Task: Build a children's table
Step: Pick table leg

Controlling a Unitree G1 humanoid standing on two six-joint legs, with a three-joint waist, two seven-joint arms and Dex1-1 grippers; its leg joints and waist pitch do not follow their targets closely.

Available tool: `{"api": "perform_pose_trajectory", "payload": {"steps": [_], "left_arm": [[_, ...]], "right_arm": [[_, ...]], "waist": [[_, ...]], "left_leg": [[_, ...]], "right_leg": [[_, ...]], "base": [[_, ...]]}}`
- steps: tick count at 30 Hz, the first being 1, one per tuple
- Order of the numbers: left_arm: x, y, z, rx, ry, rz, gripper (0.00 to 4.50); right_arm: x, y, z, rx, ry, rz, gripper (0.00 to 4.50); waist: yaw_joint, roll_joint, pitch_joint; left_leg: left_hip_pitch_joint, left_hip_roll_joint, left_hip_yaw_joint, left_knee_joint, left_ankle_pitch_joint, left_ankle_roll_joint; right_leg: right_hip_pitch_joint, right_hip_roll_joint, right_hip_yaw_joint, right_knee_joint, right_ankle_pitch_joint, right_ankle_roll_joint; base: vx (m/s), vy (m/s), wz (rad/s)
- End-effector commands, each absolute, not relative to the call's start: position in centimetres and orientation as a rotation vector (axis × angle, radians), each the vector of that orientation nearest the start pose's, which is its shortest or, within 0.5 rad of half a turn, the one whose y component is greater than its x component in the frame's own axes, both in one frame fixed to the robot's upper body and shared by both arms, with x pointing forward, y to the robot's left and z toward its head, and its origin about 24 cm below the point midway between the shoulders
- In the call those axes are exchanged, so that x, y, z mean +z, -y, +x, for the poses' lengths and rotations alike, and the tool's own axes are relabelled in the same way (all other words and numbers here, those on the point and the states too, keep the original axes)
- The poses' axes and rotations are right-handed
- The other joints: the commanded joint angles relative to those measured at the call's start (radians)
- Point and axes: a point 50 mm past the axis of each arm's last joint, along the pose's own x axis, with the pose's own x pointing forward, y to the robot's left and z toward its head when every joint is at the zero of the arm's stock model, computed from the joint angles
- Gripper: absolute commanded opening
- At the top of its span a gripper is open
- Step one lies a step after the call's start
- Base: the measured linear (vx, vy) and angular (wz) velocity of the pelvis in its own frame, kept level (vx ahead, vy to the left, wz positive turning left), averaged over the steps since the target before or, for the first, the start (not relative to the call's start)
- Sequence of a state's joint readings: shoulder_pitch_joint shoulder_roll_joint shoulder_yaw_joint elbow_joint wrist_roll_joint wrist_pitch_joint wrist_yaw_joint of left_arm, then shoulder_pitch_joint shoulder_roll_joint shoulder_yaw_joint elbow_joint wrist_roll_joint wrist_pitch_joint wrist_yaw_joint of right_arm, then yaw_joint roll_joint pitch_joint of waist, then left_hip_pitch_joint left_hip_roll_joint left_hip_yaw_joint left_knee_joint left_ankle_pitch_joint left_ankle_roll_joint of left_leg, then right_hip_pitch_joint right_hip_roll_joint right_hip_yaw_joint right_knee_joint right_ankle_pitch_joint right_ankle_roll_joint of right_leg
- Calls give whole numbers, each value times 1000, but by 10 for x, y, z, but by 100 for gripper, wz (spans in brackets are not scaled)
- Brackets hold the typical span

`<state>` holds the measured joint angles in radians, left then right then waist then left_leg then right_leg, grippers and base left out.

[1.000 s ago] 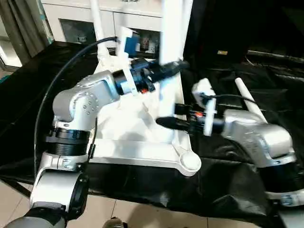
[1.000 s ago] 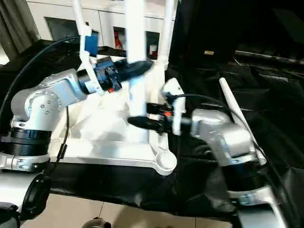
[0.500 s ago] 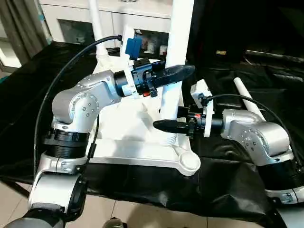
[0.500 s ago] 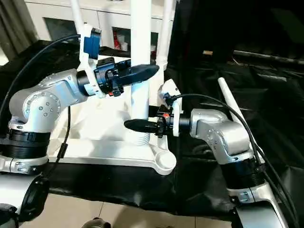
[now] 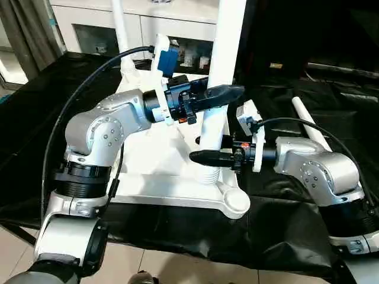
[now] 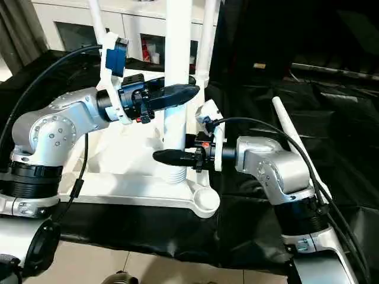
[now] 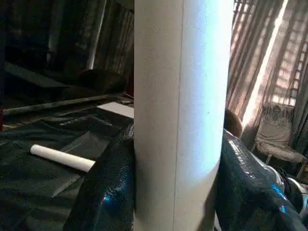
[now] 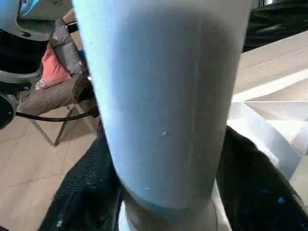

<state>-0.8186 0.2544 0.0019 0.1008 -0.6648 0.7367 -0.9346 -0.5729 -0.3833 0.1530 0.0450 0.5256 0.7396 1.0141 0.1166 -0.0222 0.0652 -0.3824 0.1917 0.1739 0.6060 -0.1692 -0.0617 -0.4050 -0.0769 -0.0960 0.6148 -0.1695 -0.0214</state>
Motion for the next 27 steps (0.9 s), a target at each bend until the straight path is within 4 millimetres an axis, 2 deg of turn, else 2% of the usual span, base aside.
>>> {"api": "perform_pose_trajectory", "payload": {"steps": [1, 6, 10, 11, 12, 15, 18, 19, 20, 22, 23, 24, 25, 26, 27], "left_arm": [[220, -78, 316, -1426, 42, -266, 180], [220, -77, 315, -1430, 44, -271, 180], [219, -76, 315, -1420, 66, -245, 180], [219, -76, 317, -1410, 49, -267, 236], [219, -76, 318, -1399, 33, -300, 250], [221, -78, 321, -1379, 39, -355, 250], [224, -79, 323, -1350, 102, -375, 288], [225, -80, 323, -1343, 128, -382, 288], [228, -81, 325, -1299, 199, -454, 288], [229, -81, 327, -1271, 233, -497, 308], [232, -84, 328, -1260, 270, -581, 308], [232, -84, 328, -1260, 270, -581, 310], [234, -86, 329, -1252, 303, -650, 310], [238, -89, 328, -1248, 345, -763, 310], [240, -93, 328, -1236, 385, -882, 310]], "right_arm": [[141, 109, 304, 1310, -284, 132, 224], [141, 109, 304, 1309, -282, 137, 198], [140, 108, 304, 1308, -280, 140, 197], [140, 108, 304, 1308, -279, 141, 196], [140, 108, 304, 1307, -277, 142, 196], [140, 108, 305, 1297, -267, 146, 196], [142, 109, 306, 1281, -237, 165, 194], [144, 109, 306, 1276, -222, 173, 194], [147, 109, 307, 1266, -184, 205, 194], [148, 109, 307, 1260, -165, 221, 193], [151, 110, 308, 1248, -140, 248, 193], [151, 110, 308, 1248, -140, 248, 193], [153, 110, 309, 1237, -117, 272, 193], [157, 110, 311, 1212, -76, 311, 193], [161, 111, 313, 1179, -28, 355, 193]], "waist": [[3, 3, -83], [3, 2, -82], [4, 2, -83], [4, 3, -83], [3, 4, -83], [5, 5, -83], [5, 3, -83], [5, 3, -83], [7, 10, -84], [6, 4, -85], [7, 4, -85], [8, 9, -84], [8, 10, -85], [9, 12, -86], [13, 20, -87]], "left_leg": [[17, 38, -12, -66, -153, -4], [17, 38, -11, -66, -160, -8], [16, 38, -11, -66, -150, -6], [16, 38, -12, -65, -149, -6], [17, 38, -11, -65, -150, -7], [16, 37, -11, -64, -151, -5], [16, 37, -12, -64, -157, -6], [15, 37, -12, -64, -155, -4], [15, 37, -13, -64, -155, -6], [14, 38, -12, -63, -164, -4], [14, 37, -12, -63, -164, -2], [13, 35, -12, -63, -163, 1], [14, 36, -13, -63, -166, 0], [14, 36, -11, -62, -167, -1], [13, 36, -14, -61, -176, -5]], "right_leg": [[64, -73, 55, -63, -178, -186], [63, -73, 55, -65, -193, -182], [64, -73, 55, -64, -182, -182], [64, -73, 55, -63, -178, -183], [64, -73, 55, -61, -172, -187], [65, -73, 55, -64, -175, -191], [65, -73, 55, -65, -182, -188], [65, -75, 55, -67, -182, -188], [65, -75, 54, -64, -176, -191], [68, -77, 54, -68, -168, -199], [67, -74, 53, -66, -166, -197], [66, -73, 53, -68, -162, -201], [67, -73, 52, -67, -163, -199], [68, -75, 53, -65, -157, -208], [66, -78, 51, -66, -154, -222]], "base": [[0, 0, 0], [0, 0, 0], [0, 0, 0], [0, 0, 0], [0, 0, 0], [0, 0, 0], [0, 0, 0], [0, 0, 0], [0, 0, 0], [0, 0, 0], [0, 0, 0], [0, 0, 0], [0, 0, 0], [0, 0, 0], [0, 0, 0]]}}
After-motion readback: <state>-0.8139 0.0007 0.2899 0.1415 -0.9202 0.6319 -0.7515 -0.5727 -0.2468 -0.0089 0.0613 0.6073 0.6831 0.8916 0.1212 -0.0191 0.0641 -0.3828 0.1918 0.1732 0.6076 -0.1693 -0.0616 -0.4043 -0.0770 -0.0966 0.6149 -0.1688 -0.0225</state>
